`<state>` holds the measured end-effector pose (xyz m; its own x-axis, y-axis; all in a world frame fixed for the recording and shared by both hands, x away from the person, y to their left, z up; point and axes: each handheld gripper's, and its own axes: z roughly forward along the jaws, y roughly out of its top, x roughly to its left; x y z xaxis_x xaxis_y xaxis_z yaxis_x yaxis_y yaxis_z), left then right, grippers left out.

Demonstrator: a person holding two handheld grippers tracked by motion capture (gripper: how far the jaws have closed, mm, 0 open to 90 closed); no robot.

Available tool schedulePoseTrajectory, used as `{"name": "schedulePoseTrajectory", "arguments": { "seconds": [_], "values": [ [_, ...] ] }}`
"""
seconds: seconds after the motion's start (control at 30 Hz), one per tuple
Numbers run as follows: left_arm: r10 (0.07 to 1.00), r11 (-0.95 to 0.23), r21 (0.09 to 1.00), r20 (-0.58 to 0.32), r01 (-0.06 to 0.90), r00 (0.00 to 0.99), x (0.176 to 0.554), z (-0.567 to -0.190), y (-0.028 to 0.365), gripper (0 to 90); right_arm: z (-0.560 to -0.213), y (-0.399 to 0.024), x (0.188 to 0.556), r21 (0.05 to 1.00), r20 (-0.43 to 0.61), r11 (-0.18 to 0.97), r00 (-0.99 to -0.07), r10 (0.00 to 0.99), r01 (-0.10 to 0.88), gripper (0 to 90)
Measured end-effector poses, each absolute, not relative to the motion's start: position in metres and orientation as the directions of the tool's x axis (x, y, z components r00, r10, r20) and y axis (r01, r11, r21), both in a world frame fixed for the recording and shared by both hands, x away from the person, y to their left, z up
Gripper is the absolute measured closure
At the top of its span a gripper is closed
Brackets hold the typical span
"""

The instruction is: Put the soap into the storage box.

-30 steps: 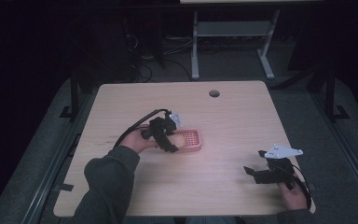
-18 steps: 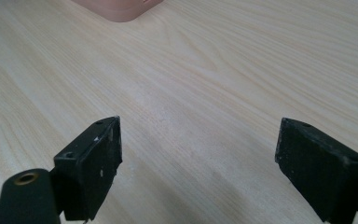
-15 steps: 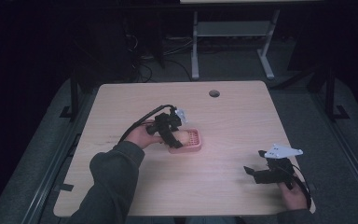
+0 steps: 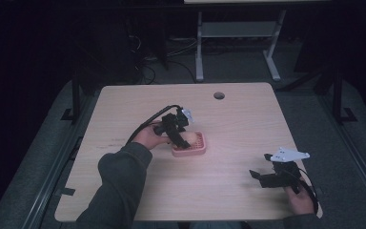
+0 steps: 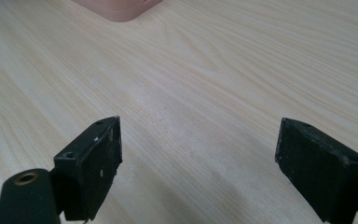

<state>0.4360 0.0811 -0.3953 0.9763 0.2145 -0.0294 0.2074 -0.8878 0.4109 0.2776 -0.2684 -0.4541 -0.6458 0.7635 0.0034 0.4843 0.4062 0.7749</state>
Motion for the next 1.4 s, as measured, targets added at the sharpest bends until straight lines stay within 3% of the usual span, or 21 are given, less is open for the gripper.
{"name": "schedulePoseTrajectory", "arguments": {
  "seconds": [1.4],
  "values": [
    [0.230, -0.896, 0.380, -0.048, 0.231, 0.972, 0.450, -0.419, 0.069, 32.3, -0.455, -0.269, 0.278, 0.774, 0.007, 0.405, -0.646, 0.764, 0.487, 14.1]
  ]
}}
